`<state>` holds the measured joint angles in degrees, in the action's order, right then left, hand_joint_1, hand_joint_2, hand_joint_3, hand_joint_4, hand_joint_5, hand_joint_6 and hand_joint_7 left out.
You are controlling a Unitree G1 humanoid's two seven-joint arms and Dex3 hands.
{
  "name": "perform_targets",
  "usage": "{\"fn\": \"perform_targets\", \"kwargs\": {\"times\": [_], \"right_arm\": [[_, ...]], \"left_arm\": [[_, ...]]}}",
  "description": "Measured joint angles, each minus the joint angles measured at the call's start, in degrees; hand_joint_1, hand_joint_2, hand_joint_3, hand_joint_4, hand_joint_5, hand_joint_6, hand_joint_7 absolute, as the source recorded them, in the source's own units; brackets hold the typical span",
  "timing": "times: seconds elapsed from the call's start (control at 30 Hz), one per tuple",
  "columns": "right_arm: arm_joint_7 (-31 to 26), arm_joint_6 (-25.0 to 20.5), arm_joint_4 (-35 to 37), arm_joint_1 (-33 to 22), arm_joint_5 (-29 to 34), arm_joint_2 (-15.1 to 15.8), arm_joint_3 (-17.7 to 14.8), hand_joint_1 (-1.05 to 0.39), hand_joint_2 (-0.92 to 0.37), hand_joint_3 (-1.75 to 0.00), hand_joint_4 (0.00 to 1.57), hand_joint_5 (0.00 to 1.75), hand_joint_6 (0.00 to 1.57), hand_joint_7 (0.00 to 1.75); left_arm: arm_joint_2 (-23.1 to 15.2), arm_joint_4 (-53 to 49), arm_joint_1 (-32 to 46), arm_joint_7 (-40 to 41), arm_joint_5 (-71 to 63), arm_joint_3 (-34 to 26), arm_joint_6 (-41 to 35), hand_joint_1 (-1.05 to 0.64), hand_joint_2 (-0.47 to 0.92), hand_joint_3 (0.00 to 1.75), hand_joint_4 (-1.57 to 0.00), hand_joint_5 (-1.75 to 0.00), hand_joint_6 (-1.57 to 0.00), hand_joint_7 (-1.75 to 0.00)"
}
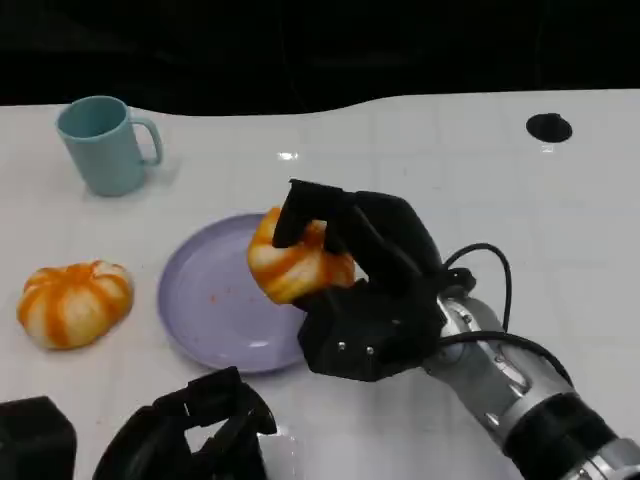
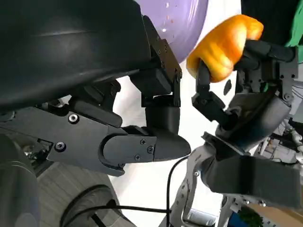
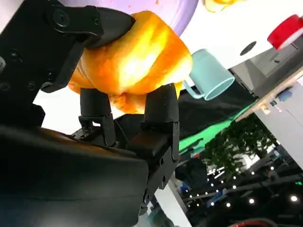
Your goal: Grasp the bread from the table and place it into the plate.
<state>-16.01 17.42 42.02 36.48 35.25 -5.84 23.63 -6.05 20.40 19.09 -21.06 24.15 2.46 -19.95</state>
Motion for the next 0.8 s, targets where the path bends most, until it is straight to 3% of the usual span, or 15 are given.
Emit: {"fn": "perform_targets", "kwargs": {"times": [0.07,0.13,0.2,0.3,0.4,0.47,0.8], "right_arm": [[-0.1,0.1,1.1,0.2,-0.7,-0.4,0.0,-0.12,-0.39,-1.15,0.81,1.74,0.86,0.99],[-0.1,0.0,1.9,0.2,-1.2,-0.9,-0.1,-0.17,-0.52,-0.89,0.68,1.55,0.84,0.64],[1.5,-0.8,2.2,0.3,-1.9,-1.1,-0.1,-0.26,-0.67,-0.59,0.50,0.99,0.73,0.30],[6.1,-2.4,1.9,0.9,-2.0,-0.7,0.2,-0.46,-0.89,-0.27,0.23,0.48,0.48,0.04],[11.2,-4.6,-0.3,1.4,-1.8,0.3,1.2,-0.62,-0.92,-0.29,0.07,0.39,0.34,0.00],[14.1,-6.4,-2.7,1.5,-1.6,1.1,2.2,-0.66,-0.92,-0.31,0.05,0.39,0.31,0.00],[21.3,-10.4,-12.0,-0.6,-1.5,3.6,4.3,-0.66,-0.92,-0.32,0.06,0.47,0.33,0.02]], "left_arm": [[0.0,0.0,0.1,0.0,-0.2,0.2,0.4,-0.59,0.92,0.36,-0.80,-1.72,-0.79,-1.38],[0.0,0.0,0.2,0.0,-0.9,0.4,0.5,-0.58,0.92,0.37,-0.81,-1.71,-0.80,-1.38],[0.0,0.0,0.2,0.0,-1.1,0.4,0.5,-0.57,0.92,0.36,-0.80,-1.72,-0.80,-1.38],[0.0,0.0,0.1,0.0,-1.1,0.4,0.7,-0.57,0.91,0.36,-0.79,-1.73,-0.79,-1.39],[0.0,0.0,0.1,0.0,-1.1,0.3,0.7,-0.56,0.92,0.36,-0.80,-1.73,-0.79,-1.39],[0.1,0.2,0.3,0.0,-1.0,0.3,0.7,-0.56,0.92,0.36,-0.80,-1.72,-0.79,-1.39],[0.0,1.6,1.0,0.3,0.0,-0.3,-0.7,-0.55,0.92,0.36,-0.78,-1.74,-0.77,-1.40]]}}
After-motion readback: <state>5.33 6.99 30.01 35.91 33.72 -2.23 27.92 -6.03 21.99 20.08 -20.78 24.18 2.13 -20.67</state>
